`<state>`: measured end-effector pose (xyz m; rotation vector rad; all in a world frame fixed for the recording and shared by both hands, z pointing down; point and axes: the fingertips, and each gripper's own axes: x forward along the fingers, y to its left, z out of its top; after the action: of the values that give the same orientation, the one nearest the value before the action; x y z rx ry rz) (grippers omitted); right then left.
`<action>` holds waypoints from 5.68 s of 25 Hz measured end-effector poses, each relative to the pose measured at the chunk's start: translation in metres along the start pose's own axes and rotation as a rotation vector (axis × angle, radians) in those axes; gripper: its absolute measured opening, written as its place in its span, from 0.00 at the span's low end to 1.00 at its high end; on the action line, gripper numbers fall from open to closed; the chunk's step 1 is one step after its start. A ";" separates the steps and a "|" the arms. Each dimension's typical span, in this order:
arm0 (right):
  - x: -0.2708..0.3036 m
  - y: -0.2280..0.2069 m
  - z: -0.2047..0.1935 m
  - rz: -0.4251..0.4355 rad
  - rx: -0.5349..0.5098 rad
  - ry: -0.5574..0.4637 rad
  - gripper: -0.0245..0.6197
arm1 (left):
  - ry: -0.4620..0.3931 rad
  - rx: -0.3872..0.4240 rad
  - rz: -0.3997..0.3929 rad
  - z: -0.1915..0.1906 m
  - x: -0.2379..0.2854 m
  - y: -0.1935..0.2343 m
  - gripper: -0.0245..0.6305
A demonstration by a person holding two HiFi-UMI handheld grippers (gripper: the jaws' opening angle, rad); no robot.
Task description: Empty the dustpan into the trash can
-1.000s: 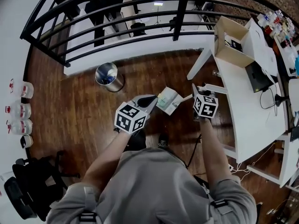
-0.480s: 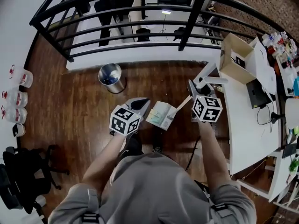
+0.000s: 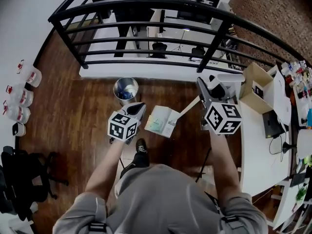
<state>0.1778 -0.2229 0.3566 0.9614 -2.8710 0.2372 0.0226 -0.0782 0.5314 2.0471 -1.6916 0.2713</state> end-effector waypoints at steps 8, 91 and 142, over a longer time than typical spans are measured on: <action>0.102 0.068 0.070 0.089 -0.025 -0.090 0.36 | -0.056 -0.030 0.085 0.031 -0.035 0.106 0.04; 0.636 0.283 0.086 -0.132 -0.265 0.073 0.36 | -0.021 -0.123 -0.188 0.131 0.008 0.537 0.04; 0.699 0.527 0.028 0.190 -0.506 0.134 0.35 | -0.208 -0.335 0.239 0.080 -0.160 0.623 0.04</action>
<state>-0.6978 -0.2243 0.3719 0.5565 -2.6873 -0.3808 -0.6254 -0.0583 0.5333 1.6774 -1.9572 -0.1482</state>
